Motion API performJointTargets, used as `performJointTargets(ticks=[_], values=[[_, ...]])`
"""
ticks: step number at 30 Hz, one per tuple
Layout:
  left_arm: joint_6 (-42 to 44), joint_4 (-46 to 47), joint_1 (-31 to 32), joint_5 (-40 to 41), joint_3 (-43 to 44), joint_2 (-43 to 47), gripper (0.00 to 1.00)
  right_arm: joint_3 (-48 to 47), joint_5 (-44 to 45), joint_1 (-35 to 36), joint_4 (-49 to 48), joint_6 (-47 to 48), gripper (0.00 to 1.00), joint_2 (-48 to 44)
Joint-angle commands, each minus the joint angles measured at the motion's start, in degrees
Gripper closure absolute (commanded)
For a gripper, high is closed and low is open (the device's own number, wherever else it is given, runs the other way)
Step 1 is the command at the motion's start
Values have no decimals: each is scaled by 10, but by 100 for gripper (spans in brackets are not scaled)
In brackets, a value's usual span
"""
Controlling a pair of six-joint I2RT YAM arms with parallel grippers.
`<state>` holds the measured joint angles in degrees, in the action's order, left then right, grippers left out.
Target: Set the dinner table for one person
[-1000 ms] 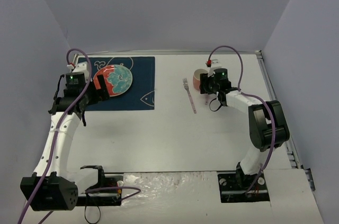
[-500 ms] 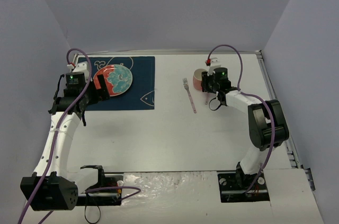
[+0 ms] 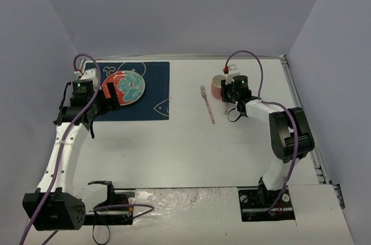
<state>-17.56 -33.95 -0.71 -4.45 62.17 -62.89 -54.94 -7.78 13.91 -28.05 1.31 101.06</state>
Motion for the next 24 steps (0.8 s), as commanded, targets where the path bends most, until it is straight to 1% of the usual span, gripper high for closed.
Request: performJointTargets(ticks=[1, 3, 8, 9, 11, 16, 24], values=[[1, 30, 1, 1, 11, 8, 3, 6, 6, -1, -76, 15, 83, -12], [1, 30, 1, 1, 11, 8, 3, 11, 6, -1, -86, 17, 85, -14], [1, 30, 1, 1, 10, 7, 3, 17, 8, 0, -100, 27, 96, -25], [1, 30, 1, 1, 10, 7, 3, 18, 8, 1, -100, 27, 96, -25], [2, 30, 1, 0, 10, 7, 3, 17, 8, 6, -106, 40, 100, -33], [2, 30, 1, 0, 9, 7, 3, 5, 1, 14, -114, 58, 100, -40], [0, 31, 1, -2, 9, 7, 3, -6, -37, 28, -193, 64, 100, -60]])
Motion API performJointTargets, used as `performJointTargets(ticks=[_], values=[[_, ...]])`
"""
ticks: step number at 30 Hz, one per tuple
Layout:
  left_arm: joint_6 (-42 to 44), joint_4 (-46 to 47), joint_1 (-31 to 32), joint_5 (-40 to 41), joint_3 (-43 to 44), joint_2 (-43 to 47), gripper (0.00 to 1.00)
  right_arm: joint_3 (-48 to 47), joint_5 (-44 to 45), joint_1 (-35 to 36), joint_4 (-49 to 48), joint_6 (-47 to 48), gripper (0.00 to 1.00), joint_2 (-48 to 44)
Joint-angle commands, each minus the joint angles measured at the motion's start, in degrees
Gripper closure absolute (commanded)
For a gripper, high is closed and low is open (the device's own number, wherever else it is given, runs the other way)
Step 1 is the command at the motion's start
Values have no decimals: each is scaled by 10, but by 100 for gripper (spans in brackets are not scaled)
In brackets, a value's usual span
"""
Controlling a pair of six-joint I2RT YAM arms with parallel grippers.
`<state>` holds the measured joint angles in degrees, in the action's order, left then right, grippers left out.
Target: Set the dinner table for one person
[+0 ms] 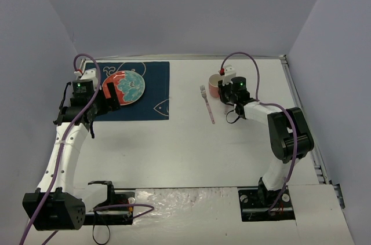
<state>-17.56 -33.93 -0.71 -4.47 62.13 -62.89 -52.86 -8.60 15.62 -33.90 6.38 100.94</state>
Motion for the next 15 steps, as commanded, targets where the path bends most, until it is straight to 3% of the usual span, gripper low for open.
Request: performJointTargets(ticks=[1, 6, 15], values=[[0, 31, 1, -2, 10, 7, 3, -31, -37, 14, -144, 13, 100, -61], [0, 31, 1, -2, 10, 7, 3, -61, -59, 30, -163, 4, 100, -56], [-2, 32, 1, -2, 9, 8, 3, -230, -78, 94, -135, -8, 100, 42]])
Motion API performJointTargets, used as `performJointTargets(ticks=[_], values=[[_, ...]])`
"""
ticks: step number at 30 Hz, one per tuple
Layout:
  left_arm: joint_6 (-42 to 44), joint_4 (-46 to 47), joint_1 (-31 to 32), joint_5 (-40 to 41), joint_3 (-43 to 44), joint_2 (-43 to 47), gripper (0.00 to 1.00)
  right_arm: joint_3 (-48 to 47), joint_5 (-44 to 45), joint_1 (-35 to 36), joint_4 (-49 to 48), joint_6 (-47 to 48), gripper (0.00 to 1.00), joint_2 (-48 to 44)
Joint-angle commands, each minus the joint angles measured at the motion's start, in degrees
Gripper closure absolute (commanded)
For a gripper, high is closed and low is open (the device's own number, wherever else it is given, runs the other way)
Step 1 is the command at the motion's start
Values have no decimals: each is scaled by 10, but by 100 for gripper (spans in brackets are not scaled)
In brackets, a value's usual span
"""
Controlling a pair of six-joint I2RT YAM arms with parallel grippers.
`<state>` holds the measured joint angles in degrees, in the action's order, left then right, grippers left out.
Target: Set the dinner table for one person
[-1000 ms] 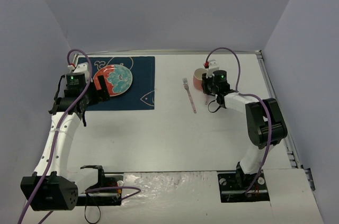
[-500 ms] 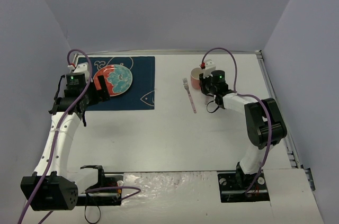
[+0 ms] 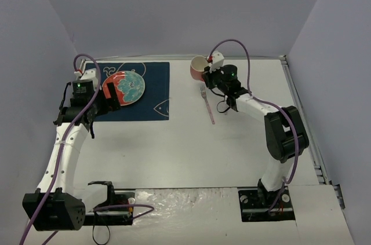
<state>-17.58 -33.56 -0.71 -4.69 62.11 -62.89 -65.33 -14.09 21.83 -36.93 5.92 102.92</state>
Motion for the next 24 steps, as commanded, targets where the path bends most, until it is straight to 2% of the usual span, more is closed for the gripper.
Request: performJointTargets(ticks=[1, 13, 24], values=[[-1, 28, 1, 0, 9, 8, 3, -122, -23, 37, -101, -2, 100, 34], [1, 25, 1, 6, 9, 5, 3, -289, -16, 93, -79, 5, 100, 166], [-3, 24, 0, 1, 10, -3, 3, -394, 23, 120, -67, 18, 100, 267]])
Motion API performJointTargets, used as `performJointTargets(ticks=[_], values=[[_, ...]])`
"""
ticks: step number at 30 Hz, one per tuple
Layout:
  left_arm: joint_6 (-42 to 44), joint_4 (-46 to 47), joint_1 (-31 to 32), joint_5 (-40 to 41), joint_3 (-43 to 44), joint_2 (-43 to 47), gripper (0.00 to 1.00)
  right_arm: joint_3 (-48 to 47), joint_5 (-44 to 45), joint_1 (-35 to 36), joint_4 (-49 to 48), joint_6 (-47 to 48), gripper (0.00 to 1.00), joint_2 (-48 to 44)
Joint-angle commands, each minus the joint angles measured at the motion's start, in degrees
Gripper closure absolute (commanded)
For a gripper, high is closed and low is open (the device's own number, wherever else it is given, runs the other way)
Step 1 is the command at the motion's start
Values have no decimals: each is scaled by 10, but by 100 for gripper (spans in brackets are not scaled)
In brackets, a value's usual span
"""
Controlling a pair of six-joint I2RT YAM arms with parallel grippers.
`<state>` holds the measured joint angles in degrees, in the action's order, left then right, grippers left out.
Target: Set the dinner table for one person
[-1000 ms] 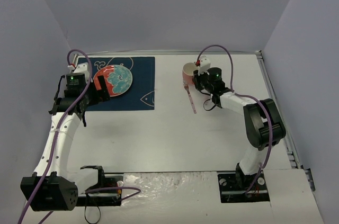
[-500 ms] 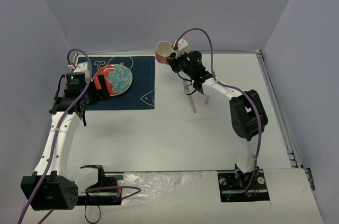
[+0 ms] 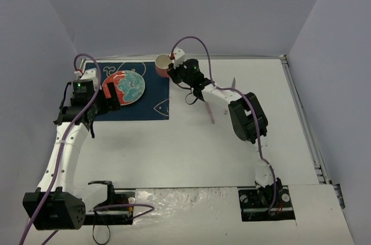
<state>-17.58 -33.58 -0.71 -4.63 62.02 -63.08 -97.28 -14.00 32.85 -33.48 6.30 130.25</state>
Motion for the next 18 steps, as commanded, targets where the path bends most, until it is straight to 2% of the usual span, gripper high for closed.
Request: performJointTargets(ticks=[1, 18], values=[[-3, 25, 0, 1, 11, -1, 3, -77, 23, 10, -101, 14, 100, -5], [-2, 23, 0, 1, 11, -1, 3, -158, 62, 18, -117, 18, 100, 86]])
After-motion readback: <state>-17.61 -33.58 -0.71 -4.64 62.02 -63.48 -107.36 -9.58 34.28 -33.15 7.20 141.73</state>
